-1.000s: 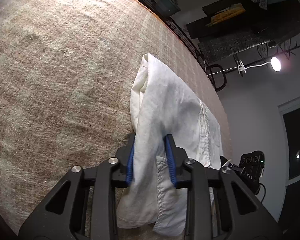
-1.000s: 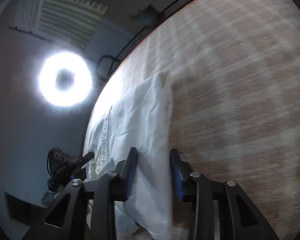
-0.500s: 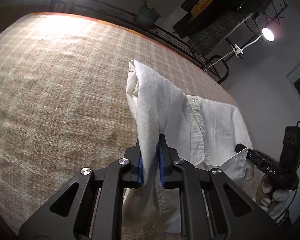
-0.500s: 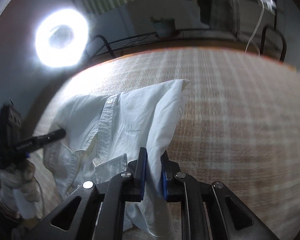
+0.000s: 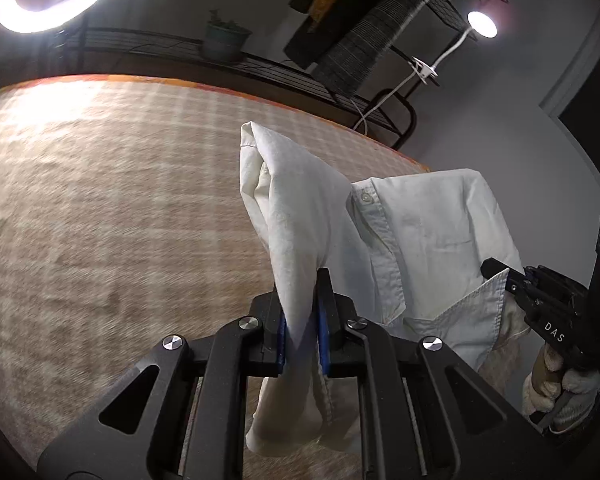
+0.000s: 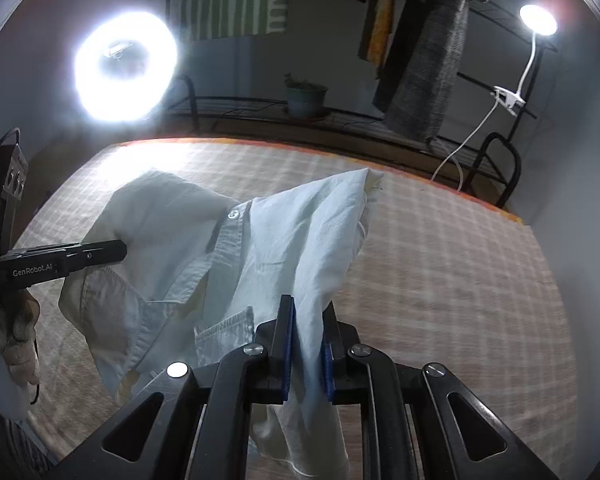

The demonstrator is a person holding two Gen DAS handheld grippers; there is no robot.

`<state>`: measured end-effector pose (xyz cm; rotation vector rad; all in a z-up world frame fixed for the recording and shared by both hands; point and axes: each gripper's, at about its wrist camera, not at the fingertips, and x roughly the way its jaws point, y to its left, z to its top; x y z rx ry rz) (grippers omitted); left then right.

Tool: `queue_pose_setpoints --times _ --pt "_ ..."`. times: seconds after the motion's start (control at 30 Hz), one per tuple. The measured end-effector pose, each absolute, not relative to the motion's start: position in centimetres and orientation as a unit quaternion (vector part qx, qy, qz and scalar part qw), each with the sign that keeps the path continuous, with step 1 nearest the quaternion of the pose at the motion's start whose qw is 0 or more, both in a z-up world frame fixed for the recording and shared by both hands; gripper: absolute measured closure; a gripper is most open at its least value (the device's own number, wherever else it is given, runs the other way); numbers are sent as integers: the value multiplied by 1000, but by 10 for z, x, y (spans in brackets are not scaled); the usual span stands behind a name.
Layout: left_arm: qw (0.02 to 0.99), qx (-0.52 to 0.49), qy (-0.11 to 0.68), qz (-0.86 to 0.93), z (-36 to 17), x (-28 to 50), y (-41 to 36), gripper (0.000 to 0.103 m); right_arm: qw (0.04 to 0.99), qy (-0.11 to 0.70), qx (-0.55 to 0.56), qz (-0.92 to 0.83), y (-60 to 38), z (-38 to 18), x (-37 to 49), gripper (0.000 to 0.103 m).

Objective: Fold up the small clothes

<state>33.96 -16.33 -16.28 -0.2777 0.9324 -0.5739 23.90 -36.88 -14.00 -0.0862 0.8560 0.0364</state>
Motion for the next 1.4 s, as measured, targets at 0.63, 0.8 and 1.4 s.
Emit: queue_pose_setpoints --times 0.63,0.8,1.4 --pt "840 -61 418 -340 -162 421 -355 94 915 388 -83 -79 -502 -136 293 94" --pt "842 -67 409 -345 -162 445 -404 94 915 382 -77 -106 -549 -136 321 94" --pt "852 -9 426 -303 -217 488 -495 91 892 409 -77 -176 -651 -196 397 94"
